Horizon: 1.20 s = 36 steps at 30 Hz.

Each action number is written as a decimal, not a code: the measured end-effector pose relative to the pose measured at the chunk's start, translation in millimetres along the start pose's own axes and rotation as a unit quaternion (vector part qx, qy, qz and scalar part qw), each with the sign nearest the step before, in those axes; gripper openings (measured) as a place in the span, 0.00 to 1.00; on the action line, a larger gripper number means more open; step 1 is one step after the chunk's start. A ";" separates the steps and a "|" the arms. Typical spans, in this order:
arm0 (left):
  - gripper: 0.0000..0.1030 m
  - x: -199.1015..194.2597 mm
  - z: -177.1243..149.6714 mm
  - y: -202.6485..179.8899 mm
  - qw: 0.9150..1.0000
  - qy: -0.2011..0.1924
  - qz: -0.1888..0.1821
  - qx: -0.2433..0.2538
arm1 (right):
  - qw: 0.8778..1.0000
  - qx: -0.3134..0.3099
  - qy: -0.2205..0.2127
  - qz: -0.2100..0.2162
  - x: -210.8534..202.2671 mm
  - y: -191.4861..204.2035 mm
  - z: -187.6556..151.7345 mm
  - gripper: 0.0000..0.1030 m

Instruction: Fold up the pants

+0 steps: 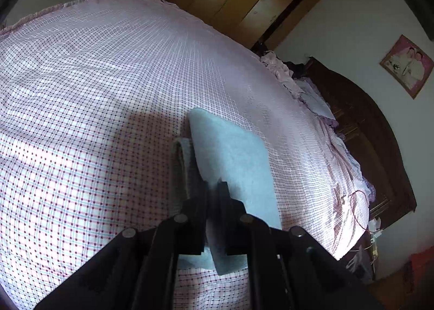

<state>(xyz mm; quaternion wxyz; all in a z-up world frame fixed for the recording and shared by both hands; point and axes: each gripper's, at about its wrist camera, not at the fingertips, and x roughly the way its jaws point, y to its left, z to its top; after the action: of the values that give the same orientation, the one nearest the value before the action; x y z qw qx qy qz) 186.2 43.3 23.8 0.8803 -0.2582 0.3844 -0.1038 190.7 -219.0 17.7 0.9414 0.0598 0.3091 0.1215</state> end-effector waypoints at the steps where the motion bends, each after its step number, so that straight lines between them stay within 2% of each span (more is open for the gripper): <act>1: 0.08 -0.2 -2.2 1.0 1.000 0.000 0.002 0.001 | 1.000 -0.003 0.003 0.002 -2.1 -1.7 -1.3 0.74; 4: 0.08 -1.3 -11.4 6.9 1.000 -0.004 0.017 0.003 | 1.000 -0.002 0.014 -0.001 -12.1 -11.2 -4.6 0.74; 5: 0.08 -1.4 -13.7 11.0 1.000 -0.005 0.020 -0.001 | 1.000 0.003 0.014 -0.015 -17.9 -17.3 -5.0 0.74; 7: 0.09 0.9 -16.7 19.6 1.000 -0.001 0.015 -0.015 | 1.000 0.020 0.005 -0.018 -28.2 -30.9 -0.8 0.74; 10: 0.12 5.6 -19.4 28.0 0.999 0.008 0.009 -0.030 | 0.999 0.038 -0.016 0.014 -38.8 -47.2 17.6 0.73; 11: 0.17 4.7 -19.8 30.1 0.999 0.007 0.009 -0.038 | 0.999 0.036 -0.020 0.033 -39.2 -48.1 26.6 0.72; 14: 0.34 -3.4 -18.4 34.4 0.998 0.012 0.024 -0.055 | 0.993 0.025 -0.026 0.115 -35.1 -38.9 52.8 0.56; 15: 0.36 -7.9 -17.2 30.8 0.998 0.009 0.043 -0.054 | 0.988 0.021 -0.023 0.148 -30.4 -33.3 61.1 0.43; 16: 0.36 -12.6 -16.4 25.1 0.996 0.010 0.075 -0.043 | 0.984 0.017 -0.014 0.175 -25.8 -28.0 65.7 0.30; 19: 0.34 -21.8 -15.8 -10.0 0.986 -0.002 0.164 0.042 | 0.962 -0.006 0.041 0.268 1.6 -2.8 74.0 0.15; 21: 0.34 -26.5 -16.9 -28.7 0.984 -0.024 0.160 0.072 | 0.958 -0.032 0.063 0.278 15.1 11.6 70.9 0.10; 22: 0.34 -24.9 -18.3 -36.9 0.984 -0.032 0.153 0.088 | 0.959 -0.048 0.081 0.267 24.9 19.8 65.7 0.08; 23: 0.34 -19.2 -20.3 -41.2 0.983 -0.030 0.152 0.101 | 0.958 -0.057 0.101 0.263 33.7 24.4 59.6 0.08; 25: 0.27 3.4 -27.6 -40.9 0.982 0.001 0.152 0.111 | 0.955 -0.072 0.133 0.255 52.5 27.8 44.1 0.06; 26: 0.22 16.4 -32.1 -35.0 0.982 0.023 0.153 0.106 | 0.954 -0.073 0.130 0.259 55.5 25.3 39.2 0.05; 27: 0.22 26.8 -36.6 -27.7 0.981 0.038 0.160 0.099 | 0.954 -0.067 0.125 0.265 53.8 22.0 39.3 0.05; 29: 0.23 23.3 -41.7 -19.5 0.985 0.030 0.149 0.086 | 0.953 -0.061 0.134 0.266 49.5 17.3 44.0 0.03; 31: 0.22 8.9 -36.9 -20.5 0.988 0.026 0.131 0.078 | 0.952 -0.049 0.122 0.275 37.7 10.2 50.0 0.03; 36: 0.22 -16.1 -12.2 -37.7 0.988 0.001 0.107 0.108 | 0.950 -0.014 0.083 0.302 32.3 -10.0 82.5 0.04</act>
<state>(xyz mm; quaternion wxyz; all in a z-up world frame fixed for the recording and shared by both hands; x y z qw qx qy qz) 166.9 13.1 47.0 0.9086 -0.1186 0.3974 -0.0503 267.0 -223.2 63.6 0.8322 0.1269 0.3523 0.4090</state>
